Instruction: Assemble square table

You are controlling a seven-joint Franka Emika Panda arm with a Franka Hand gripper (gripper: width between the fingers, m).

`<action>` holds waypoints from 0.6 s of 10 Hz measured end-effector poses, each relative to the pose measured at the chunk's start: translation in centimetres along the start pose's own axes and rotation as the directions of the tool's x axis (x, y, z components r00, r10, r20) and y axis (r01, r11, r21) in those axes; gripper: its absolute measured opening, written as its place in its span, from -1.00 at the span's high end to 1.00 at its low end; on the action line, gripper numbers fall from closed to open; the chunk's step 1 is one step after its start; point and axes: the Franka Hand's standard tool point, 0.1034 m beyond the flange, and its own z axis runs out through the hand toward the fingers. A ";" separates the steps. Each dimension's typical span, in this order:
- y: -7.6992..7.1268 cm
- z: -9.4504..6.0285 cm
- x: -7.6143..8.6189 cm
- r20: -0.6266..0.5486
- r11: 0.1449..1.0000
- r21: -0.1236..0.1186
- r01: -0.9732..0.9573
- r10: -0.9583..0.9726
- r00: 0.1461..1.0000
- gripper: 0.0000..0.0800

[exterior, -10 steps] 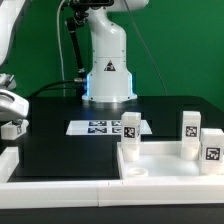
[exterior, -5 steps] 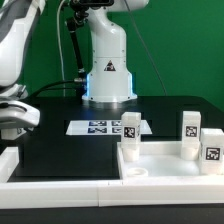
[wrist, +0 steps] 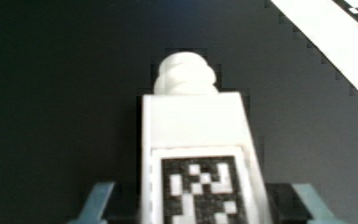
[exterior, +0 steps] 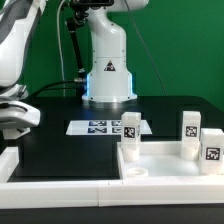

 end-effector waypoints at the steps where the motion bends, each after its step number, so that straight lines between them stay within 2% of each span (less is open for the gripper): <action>1: 0.0 0.0 0.0 0.000 1.000 0.000 0.000 0.000 1.000 0.29; 4: 0.0 0.0 0.0 0.000 1.000 0.000 0.000 0.000 1.000 0.29; 5: -0.5 -0.6 -0.2 0.006 1.000 -0.003 0.007 -0.007 1.000 0.29; 6: -2.2 -2.8 -0.7 -0.007 0.999 -0.016 0.033 -0.033 0.999 0.29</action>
Offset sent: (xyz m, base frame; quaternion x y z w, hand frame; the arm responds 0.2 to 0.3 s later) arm 0.0000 0.0000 0.0000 0.0000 0.0000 0.0000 1.0000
